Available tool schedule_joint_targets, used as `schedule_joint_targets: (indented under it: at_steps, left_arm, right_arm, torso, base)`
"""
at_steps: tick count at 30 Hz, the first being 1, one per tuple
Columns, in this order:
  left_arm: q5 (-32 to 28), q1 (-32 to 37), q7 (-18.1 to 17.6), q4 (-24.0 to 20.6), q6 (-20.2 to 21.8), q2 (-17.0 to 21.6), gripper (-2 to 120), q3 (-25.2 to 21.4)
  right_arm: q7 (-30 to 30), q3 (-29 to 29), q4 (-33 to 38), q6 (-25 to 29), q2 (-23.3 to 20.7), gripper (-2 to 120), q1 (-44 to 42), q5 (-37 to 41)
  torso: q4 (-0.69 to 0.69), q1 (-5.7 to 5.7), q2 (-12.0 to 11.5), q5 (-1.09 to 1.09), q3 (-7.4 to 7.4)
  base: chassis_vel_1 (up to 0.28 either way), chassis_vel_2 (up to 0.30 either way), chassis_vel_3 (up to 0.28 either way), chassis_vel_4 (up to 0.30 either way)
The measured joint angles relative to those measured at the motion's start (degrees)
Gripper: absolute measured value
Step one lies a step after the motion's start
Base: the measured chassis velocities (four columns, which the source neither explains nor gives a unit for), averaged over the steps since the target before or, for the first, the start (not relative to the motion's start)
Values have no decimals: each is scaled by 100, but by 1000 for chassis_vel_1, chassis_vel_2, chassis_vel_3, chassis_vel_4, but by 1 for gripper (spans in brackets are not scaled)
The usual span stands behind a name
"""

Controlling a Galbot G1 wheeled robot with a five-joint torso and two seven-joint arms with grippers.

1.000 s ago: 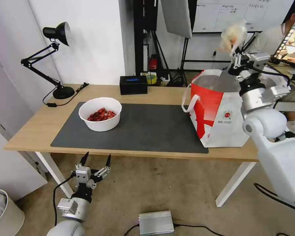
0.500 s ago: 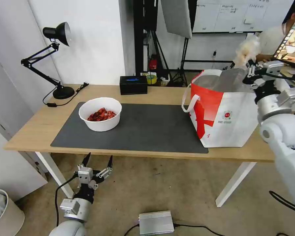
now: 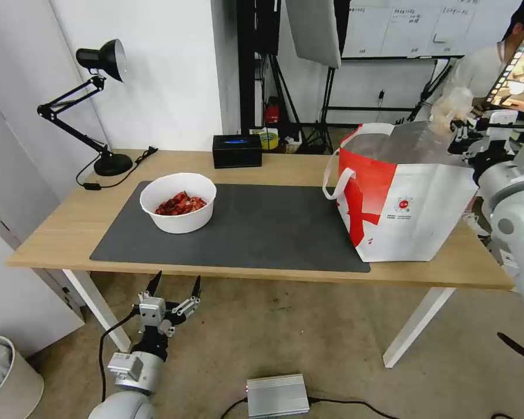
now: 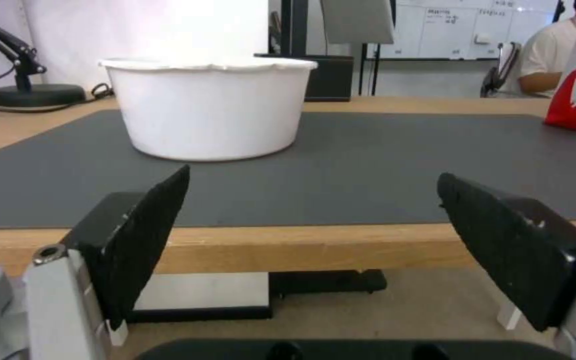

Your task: Pick up the trash from the table and place it into the takeout bag.

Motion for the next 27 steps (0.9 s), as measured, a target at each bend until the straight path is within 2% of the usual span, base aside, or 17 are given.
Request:
schedule_joint_targets:
  at_steps: [7,10,14,16,18,21,22,27]
  left_arm:
    - [0,3,4,-13,-6,-7,100,-9]
    - [0,1,6,-15,-9,-14,100,-5]
    - [2,1,8,-16,-10,-16,100,-3]
    - [4,1,9,-16,-11,-17,100,1]
    - [4,0,10,-16,-10,-18,100,3]
    - [6,-2,11,-16,-11,-25,100,8]
    - [6,-2,11,-16,-11,-25,100,8]
    - [7,-6,12,-16,-11,-27,100,11]
  right_arm:
    - [162,-1,51,-356,31,1,22,140]
    - [216,-15,41,-391,75,14,24,174]
    - [288,-25,39,-391,99,23,10,219]
    - [333,-28,39,-391,114,35,-14,243]
    - [351,-29,39,-391,116,38,-17,250]
    - [377,-31,39,-391,118,53,-20,263]
    - [377,-31,39,-391,118,53,-20,263]
    - [396,-32,35,-385,123,72,-20,274]
  torso:
    - [0,0,0,0,0]
    - [0,0,0,0,0]
    - [0,0,0,0,0]
    - [0,0,0,0,0]
    - [0,0,0,0,0]
    - [0,0,0,0,0]
    - [0,0,0,0,0]
    - [0,0,0,0,0]
  base:
    - [0,0,0,0]
    - [0,0,0,0]
    - [0,0,0,0]
    - [0,0,0,0]
    - [0,0,0,0]
    - [0,0,0,0]
    - [0,0,0,0]
    - [0,0,0,0]
